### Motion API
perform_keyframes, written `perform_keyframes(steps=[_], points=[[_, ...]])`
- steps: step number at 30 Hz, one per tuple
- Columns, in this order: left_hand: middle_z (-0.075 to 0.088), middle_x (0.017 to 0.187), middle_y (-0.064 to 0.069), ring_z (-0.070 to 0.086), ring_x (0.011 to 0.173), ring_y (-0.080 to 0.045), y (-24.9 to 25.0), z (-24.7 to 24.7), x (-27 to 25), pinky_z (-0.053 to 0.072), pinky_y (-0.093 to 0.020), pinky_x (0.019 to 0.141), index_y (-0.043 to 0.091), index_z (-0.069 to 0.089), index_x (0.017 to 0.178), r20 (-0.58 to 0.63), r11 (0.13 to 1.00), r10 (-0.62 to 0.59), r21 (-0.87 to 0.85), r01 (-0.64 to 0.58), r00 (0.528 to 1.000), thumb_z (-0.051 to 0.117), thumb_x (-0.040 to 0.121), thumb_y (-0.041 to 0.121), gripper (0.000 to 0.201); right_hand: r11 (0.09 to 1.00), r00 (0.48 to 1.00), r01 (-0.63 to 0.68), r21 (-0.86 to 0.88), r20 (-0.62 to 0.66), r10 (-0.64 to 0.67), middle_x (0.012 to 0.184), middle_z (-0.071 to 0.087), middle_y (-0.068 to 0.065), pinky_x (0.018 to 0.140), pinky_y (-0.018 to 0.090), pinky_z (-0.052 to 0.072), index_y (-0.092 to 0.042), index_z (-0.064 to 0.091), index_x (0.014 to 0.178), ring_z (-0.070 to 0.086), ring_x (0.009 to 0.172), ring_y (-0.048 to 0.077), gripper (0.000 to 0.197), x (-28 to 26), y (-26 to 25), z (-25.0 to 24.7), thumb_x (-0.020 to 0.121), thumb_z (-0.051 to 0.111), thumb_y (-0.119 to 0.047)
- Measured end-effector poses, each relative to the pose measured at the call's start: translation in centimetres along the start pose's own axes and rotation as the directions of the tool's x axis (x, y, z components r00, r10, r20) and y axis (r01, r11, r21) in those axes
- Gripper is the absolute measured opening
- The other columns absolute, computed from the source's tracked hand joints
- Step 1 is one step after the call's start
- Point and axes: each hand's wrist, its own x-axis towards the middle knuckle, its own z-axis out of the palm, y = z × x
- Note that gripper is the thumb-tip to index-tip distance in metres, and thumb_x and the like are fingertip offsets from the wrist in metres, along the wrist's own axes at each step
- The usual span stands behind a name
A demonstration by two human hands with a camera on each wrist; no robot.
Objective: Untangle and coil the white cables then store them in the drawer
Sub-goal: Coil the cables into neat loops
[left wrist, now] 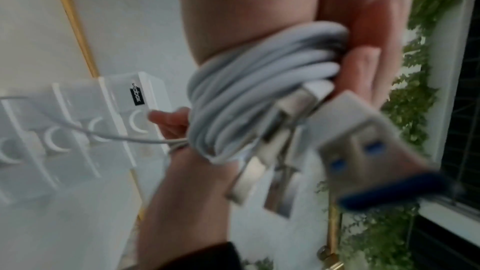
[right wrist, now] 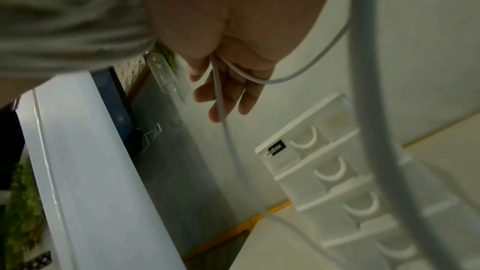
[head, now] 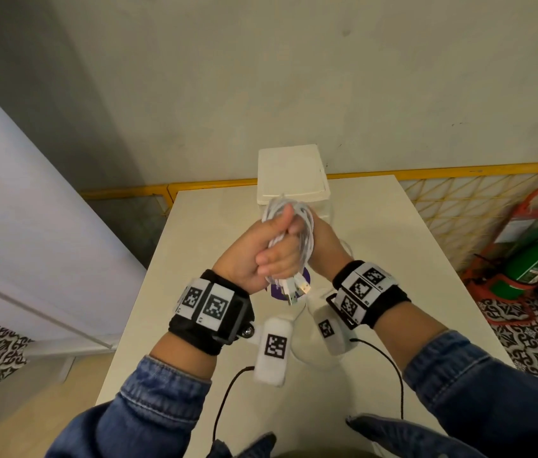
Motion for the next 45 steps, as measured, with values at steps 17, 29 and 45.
perform_keyframes(steps=[17,29,45], points=[[0.046,0.049,0.003,0.043,0.042,-0.011,4.3,-3.8,-0.4,0.04,-0.028,0.046,0.019,0.046,0.063,-0.454,0.489,0.791,0.872,0.023,0.41,0.047,0.096,0.023,0.033,0.959,0.983,0.117,-0.259,0.171,-0.074,0.076,0.065,0.0,0.062,0.016,0.04,-0.026,0.061,0.098,0.054,0.066,0.008,0.023,-5.4,2.0,2.1,0.09,0.04,-0.03],[0.037,0.038,0.0,0.031,0.03,-0.013,-0.5,-4.0,-1.9,0.028,-0.019,0.039,0.008,0.047,0.066,-0.542,0.468,-0.048,0.73,0.498,0.839,0.032,0.088,0.066,0.064,0.865,0.954,0.295,-0.406,0.076,-0.29,0.085,0.061,-0.023,0.068,0.006,0.039,-0.039,0.058,0.106,0.054,0.076,-0.007,0.019,-2.8,-0.7,-2.1,0.087,0.055,-0.036],[0.032,0.036,0.005,0.04,0.028,-0.006,1.0,-1.5,0.1,0.027,-0.018,0.035,0.014,0.054,0.069,-0.128,0.961,0.273,-0.01,-0.276,0.954,0.06,0.087,0.036,0.029,0.984,0.997,0.063,-0.167,0.047,-0.056,0.136,0.04,-0.01,0.099,0.002,0.026,-0.032,0.03,0.136,0.038,0.125,-0.001,0.042,-2.7,4.4,-1.6,0.098,0.039,-0.017]])
